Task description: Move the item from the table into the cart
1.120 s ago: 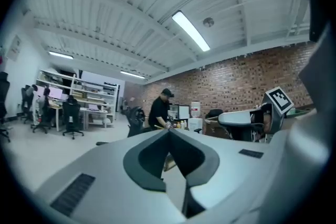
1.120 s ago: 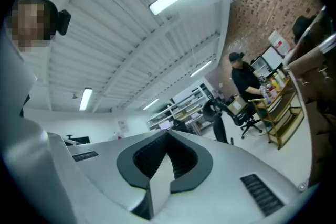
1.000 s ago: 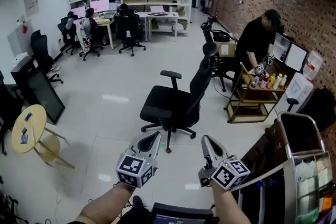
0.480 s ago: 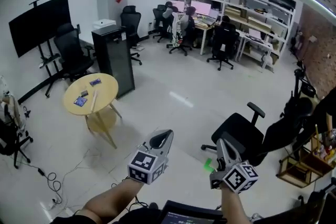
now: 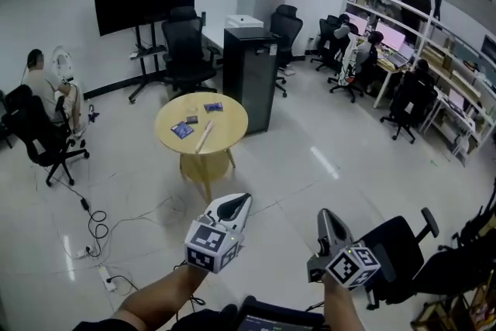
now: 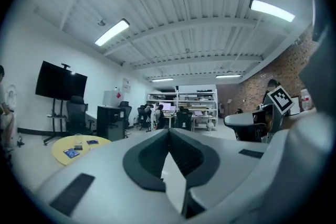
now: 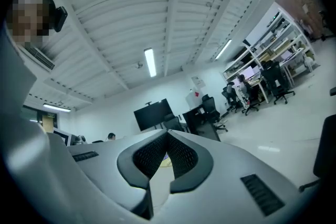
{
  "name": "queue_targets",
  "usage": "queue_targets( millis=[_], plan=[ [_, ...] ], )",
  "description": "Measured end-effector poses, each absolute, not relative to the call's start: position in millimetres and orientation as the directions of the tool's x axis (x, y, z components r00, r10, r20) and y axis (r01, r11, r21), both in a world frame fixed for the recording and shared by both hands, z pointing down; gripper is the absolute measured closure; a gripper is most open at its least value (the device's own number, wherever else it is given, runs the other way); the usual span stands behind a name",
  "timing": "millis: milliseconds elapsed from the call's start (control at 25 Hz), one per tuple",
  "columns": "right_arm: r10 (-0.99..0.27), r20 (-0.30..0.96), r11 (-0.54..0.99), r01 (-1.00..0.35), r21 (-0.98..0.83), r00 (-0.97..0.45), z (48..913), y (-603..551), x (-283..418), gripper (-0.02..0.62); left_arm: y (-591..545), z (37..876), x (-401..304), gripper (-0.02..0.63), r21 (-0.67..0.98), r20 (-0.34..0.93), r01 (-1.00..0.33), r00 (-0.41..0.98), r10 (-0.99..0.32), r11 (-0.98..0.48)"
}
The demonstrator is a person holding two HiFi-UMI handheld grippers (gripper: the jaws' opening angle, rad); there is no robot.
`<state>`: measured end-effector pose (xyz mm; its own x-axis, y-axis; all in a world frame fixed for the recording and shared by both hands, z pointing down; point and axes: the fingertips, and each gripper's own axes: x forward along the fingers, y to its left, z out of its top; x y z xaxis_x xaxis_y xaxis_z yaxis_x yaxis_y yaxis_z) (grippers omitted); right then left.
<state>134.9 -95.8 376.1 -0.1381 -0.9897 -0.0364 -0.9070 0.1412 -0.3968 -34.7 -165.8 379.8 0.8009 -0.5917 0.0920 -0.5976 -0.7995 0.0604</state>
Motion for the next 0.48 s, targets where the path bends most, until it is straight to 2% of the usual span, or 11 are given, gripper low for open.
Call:
queue_targets(
  millis=[80,160,480],
  plan=[
    [-0.979,-0.029,0.196,-0.896,-0.398,-0.201,384,-141,126,0.594,-201,387,-50,0.591,0.06,0.093,-0.654,0.756,-0.648,-0.754],
    [-0.964,-0.017,0.25,-0.878,-0.409,-0.266,385,-182,121,0.548,-231,387,-60,0.591,0.058,0.1,-0.703,0.71,-0.697,-0.709],
    [-0.884,-0.024,0.441,-0.816,-0.373,-0.466,372,-314,121,0.548,-320,386,-99,0.591,0.055,0.13,-0.869,0.494,-0.86,-0.491]
  ],
)
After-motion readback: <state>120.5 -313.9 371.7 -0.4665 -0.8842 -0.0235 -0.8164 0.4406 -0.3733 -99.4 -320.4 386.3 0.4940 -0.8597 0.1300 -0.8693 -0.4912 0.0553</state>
